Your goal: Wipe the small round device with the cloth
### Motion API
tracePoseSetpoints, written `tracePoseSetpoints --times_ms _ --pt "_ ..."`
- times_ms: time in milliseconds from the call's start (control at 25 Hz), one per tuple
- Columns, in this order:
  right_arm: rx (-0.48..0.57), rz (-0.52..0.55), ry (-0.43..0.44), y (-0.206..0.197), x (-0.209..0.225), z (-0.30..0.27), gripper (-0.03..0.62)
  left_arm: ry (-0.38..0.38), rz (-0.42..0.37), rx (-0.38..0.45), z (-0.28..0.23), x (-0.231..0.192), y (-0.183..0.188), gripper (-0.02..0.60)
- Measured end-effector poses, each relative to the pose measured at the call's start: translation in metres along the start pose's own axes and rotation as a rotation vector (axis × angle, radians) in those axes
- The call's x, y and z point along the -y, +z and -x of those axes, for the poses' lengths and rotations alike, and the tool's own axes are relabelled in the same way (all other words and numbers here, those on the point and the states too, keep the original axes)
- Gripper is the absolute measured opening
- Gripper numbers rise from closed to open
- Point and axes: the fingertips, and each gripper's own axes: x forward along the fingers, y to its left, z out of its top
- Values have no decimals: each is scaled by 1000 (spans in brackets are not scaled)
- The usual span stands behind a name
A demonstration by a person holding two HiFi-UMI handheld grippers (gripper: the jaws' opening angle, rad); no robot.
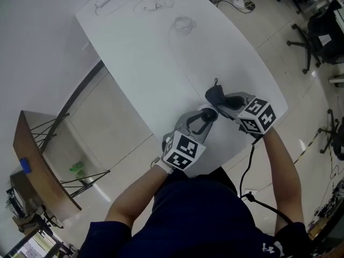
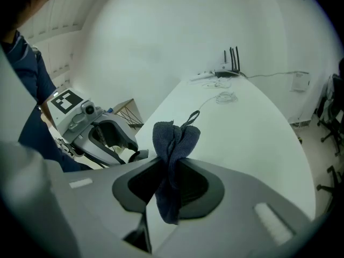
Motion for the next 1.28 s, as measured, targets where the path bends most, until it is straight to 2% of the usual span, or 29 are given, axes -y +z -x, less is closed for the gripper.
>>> tracePoseSetpoints --times_ms 360,640,880,1120,1280 --pt "-82 -129 79 -35 21 -32 89 30 3 12 -3 3 0 127" --pt "-122 -223 73 -46 31 -49 89 41 6 7 -3 5 -1 143" --pt "-139 -224 41 -47 34 -56 89 42 -10 -5 -3 3 -4 152" --pt "-52 -225 -28 -34 33 -35 89 38 -27 5 5 1 -1 161" --pt "21 -78 -94 -8 16 -2 89 44 -35 2 7 0 -4 161"
